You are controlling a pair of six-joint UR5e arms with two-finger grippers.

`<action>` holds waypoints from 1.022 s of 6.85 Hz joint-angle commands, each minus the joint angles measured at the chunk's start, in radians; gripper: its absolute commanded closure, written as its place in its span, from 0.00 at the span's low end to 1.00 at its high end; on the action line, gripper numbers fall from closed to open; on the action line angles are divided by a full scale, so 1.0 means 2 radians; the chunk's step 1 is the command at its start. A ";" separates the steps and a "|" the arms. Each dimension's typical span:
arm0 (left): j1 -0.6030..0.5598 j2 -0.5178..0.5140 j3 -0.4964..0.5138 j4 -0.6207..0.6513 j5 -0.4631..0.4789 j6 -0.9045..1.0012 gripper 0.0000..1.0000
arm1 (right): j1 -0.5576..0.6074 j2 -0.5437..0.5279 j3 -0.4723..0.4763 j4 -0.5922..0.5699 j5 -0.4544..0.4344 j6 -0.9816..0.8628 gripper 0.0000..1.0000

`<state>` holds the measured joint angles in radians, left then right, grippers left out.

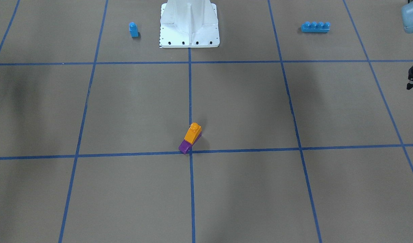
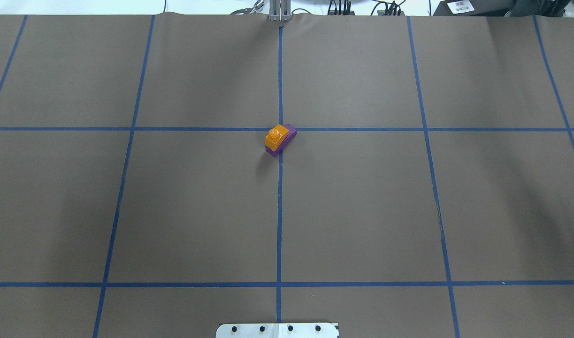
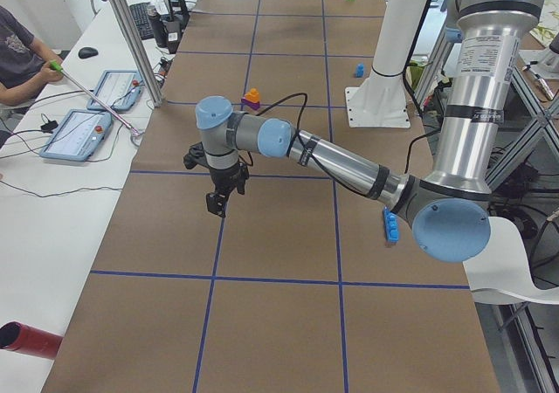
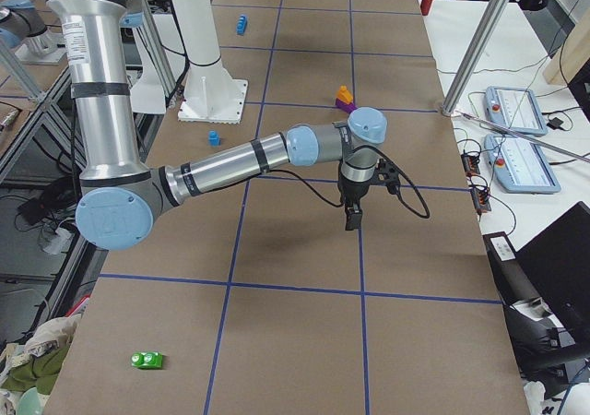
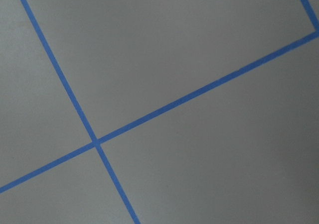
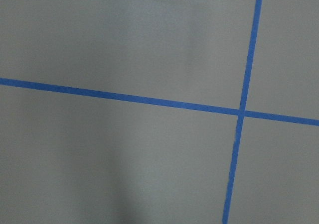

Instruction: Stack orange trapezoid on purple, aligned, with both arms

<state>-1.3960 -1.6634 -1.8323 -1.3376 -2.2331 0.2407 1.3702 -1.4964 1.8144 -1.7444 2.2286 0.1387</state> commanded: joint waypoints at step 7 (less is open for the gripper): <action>-0.087 0.052 0.053 0.001 -0.045 0.064 0.00 | 0.112 -0.076 -0.053 0.036 0.084 -0.117 0.00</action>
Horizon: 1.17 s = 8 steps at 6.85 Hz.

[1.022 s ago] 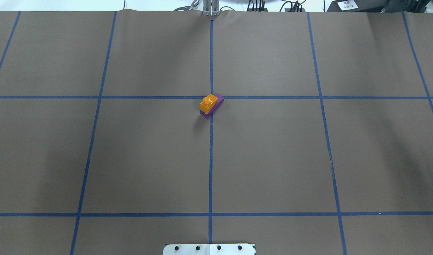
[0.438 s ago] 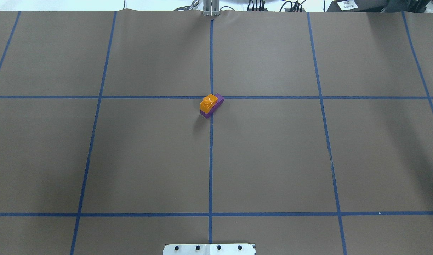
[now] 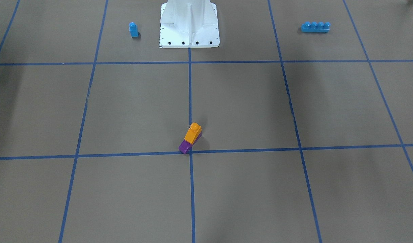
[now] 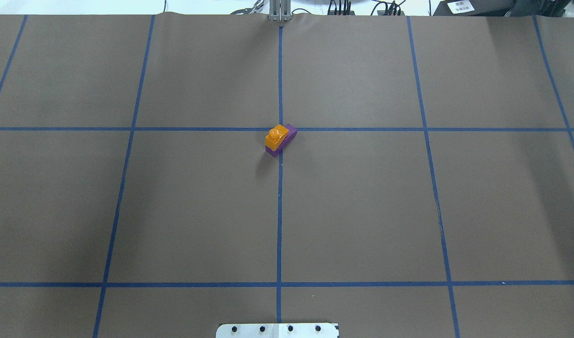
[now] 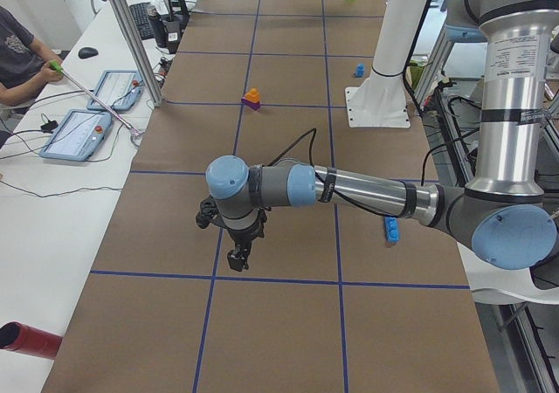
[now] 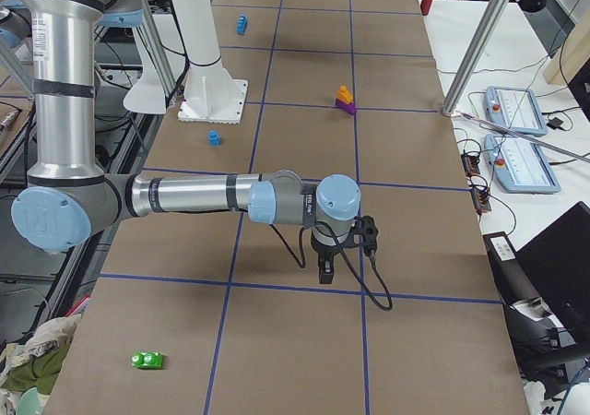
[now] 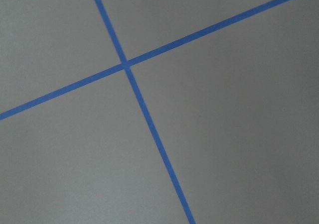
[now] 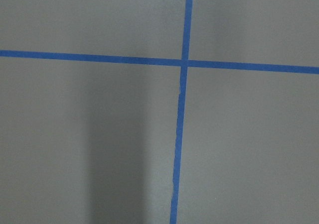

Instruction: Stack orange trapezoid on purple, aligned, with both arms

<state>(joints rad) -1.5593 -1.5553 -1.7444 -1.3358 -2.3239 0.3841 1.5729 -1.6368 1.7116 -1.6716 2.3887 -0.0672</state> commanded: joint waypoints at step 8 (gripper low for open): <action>-0.005 -0.006 0.015 0.001 0.002 -0.014 0.00 | 0.012 -0.005 0.002 0.001 0.004 -0.010 0.00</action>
